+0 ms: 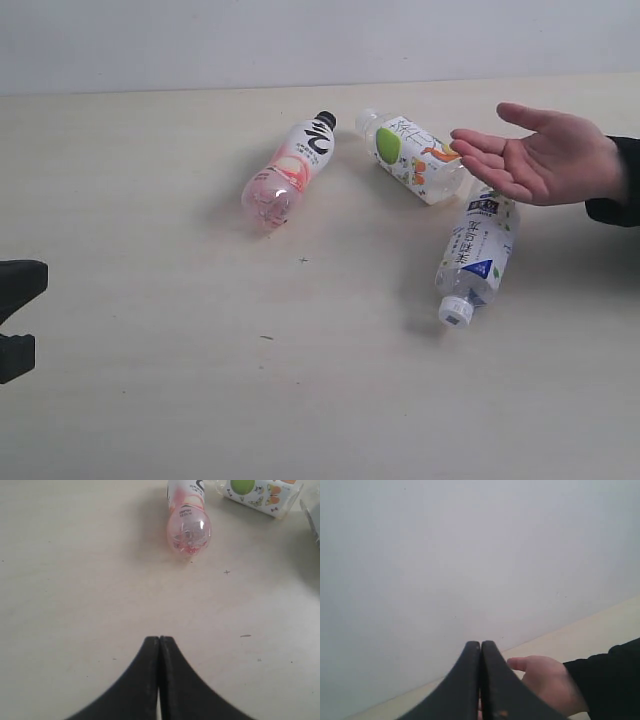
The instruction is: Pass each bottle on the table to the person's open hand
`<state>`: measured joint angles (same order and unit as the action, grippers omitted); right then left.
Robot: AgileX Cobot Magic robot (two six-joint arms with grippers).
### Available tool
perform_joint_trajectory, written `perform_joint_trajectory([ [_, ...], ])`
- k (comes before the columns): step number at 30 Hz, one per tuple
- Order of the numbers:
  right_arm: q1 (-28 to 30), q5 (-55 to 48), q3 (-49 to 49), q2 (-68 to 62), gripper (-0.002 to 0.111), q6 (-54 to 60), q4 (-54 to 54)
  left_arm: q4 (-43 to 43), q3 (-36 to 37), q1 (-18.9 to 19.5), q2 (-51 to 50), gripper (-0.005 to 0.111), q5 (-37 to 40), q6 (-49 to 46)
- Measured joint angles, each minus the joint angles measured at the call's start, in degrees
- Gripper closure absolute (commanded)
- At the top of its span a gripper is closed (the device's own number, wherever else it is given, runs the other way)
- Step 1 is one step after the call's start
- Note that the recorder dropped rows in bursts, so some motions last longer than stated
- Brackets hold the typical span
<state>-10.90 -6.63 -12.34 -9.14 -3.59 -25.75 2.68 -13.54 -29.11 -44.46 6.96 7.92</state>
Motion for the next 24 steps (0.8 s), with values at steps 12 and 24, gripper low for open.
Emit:
perform_joint_trajectory([
  [12, 0.00, -33.11, -35.62, -42.47, 0.108, 0.35, 7.32, 0.00, 0.00, 0.00, 0.00, 0.107, 0.11, 0.00],
  [24, -3.60, -60.43, -45.06, -70.52, 0.108, -7.21, 16.10, 0.00, 0.00, 0.00, 0.00, 0.107, 0.11, 0.00],
])
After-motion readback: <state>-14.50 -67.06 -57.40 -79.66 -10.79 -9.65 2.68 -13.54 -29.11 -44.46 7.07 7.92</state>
